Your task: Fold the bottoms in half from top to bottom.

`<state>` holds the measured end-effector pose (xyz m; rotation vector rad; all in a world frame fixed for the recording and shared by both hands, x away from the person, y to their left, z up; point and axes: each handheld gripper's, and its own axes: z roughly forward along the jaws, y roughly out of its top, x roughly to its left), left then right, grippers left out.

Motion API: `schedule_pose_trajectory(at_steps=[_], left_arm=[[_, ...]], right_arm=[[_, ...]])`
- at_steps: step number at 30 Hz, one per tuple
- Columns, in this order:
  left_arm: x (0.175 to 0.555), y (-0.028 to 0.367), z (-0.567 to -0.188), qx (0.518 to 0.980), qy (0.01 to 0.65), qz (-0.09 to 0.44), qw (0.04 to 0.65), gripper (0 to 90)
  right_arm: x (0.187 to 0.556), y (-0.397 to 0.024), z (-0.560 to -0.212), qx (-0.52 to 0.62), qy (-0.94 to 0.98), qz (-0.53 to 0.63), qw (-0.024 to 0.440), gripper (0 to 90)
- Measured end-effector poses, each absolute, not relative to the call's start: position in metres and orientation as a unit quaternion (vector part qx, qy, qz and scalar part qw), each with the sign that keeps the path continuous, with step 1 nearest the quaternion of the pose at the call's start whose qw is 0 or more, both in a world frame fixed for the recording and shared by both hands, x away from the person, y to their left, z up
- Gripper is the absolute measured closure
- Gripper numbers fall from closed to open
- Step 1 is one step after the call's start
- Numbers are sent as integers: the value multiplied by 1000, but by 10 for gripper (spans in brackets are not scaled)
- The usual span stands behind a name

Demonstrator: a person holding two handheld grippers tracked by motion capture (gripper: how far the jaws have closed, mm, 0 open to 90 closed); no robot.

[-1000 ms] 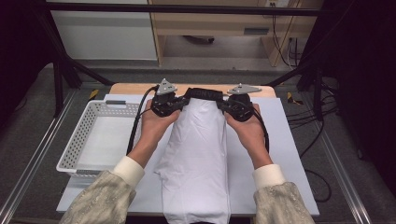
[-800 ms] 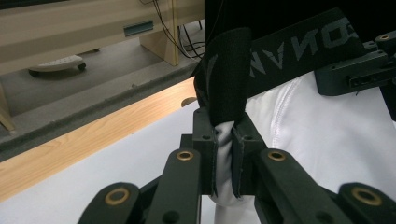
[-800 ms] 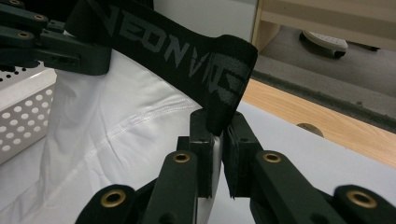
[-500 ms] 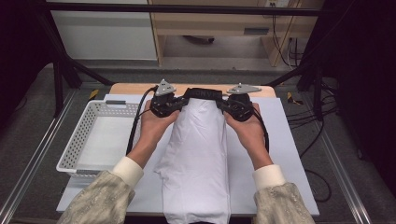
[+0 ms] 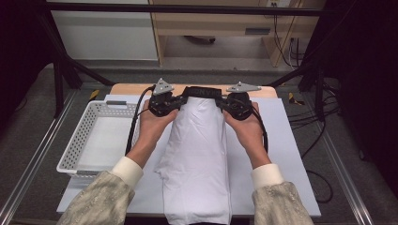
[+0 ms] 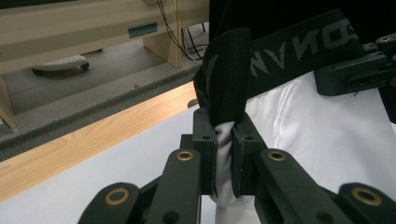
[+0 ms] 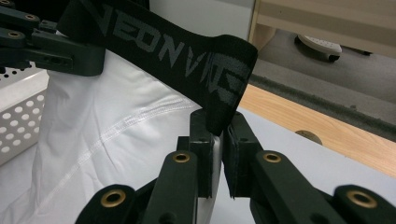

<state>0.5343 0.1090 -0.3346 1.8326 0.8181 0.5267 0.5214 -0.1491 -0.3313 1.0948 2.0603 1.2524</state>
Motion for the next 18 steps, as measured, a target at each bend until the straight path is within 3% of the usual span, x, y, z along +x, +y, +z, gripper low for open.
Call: schedule_pose_trajectory(at_steps=[18], left_arm=[[534,117,-311,752,343,231,513,825]], right_arm=[[523,-139,-310,390,750,472,250,833]])
